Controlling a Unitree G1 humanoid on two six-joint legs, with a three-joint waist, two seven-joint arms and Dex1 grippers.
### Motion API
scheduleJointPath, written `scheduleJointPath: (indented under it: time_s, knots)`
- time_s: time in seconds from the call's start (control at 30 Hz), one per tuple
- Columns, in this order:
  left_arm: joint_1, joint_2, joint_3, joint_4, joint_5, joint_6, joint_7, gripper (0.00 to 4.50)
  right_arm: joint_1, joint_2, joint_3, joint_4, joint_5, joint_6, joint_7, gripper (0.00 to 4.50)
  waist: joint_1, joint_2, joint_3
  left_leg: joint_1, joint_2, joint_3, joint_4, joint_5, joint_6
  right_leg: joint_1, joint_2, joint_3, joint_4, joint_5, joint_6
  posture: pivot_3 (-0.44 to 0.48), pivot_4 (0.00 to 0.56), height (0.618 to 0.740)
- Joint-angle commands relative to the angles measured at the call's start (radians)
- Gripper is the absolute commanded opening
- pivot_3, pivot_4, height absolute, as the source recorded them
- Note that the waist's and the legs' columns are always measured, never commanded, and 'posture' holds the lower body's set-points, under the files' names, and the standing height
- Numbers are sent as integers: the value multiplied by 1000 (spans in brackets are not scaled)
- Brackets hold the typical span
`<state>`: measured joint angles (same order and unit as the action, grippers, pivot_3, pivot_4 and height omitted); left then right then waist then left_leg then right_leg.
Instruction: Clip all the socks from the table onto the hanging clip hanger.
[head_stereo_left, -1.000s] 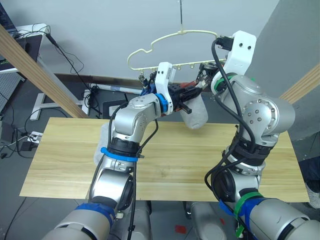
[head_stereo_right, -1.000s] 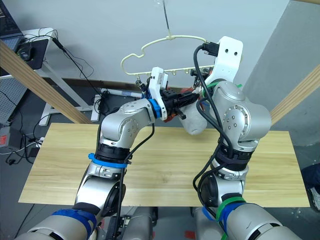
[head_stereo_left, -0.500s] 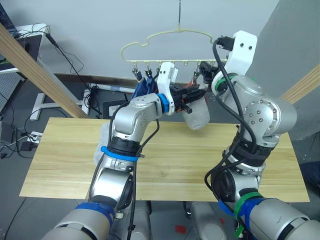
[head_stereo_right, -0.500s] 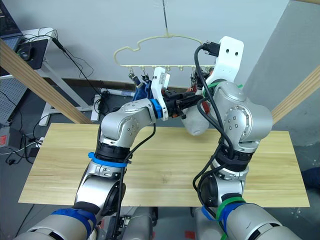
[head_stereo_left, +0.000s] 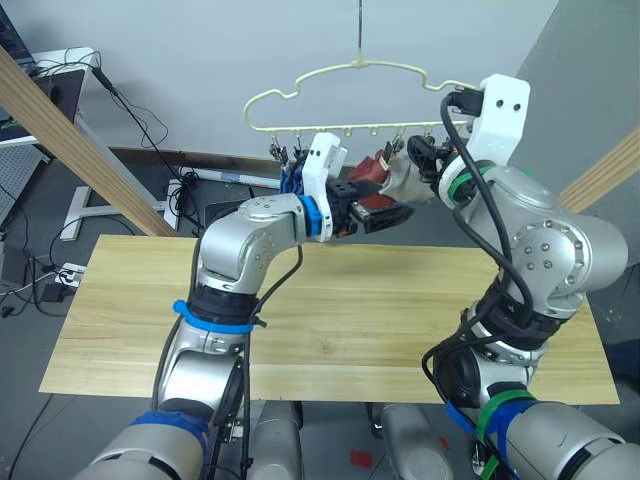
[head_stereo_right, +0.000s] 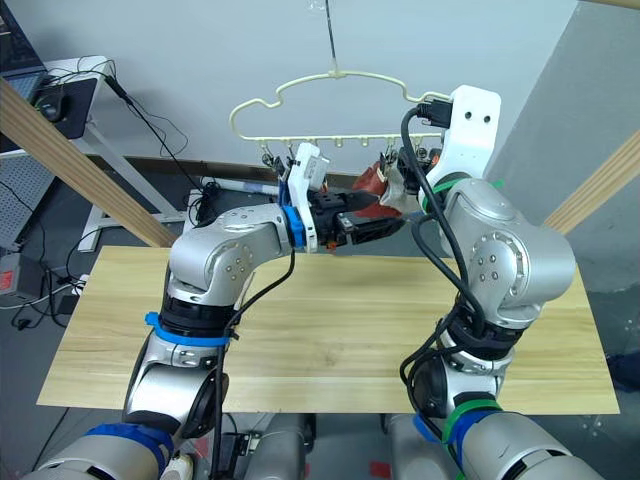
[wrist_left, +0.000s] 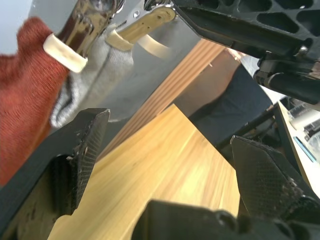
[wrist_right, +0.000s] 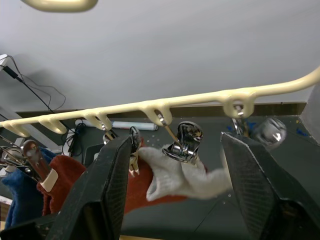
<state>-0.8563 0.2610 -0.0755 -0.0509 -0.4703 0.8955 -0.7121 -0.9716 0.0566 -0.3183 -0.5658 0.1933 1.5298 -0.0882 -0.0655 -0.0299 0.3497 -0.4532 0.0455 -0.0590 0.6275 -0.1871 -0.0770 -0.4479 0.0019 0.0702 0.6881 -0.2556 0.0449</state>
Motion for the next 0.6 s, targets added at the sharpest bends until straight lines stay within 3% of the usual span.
scheduleJointPath:
  time_s: [0.03, 0.33, 0.6]
  knots:
    - [20, 33, 5, -94, -41, 15, -27, 4485, 23, -20, 18, -86, 29, 40, 40, 2936, 0, 0, 0, 0, 0, 0, 0, 0, 0, 0, 0, 0, 0, 0, 0, -69, 331, 740]
    - [96, 157, 37, -190, -82, -15, -87, 4485, 151, -120, 90, -204, 69, 62, 140, 2936, -1, 0, 0, 0, 0, 0, 0, 0, 0, 0, 0, 0, 0, 0, 0, -72, 330, 740]
    - [141, 232, 77, -249, -115, -68, -138, 4485, 233, -144, 129, -256, 54, 13, 136, 2936, -1, 0, 0, 0, 0, 0, 0, 0, 0, 0, 0, 0, -1, 0, 0, -78, 328, 740]
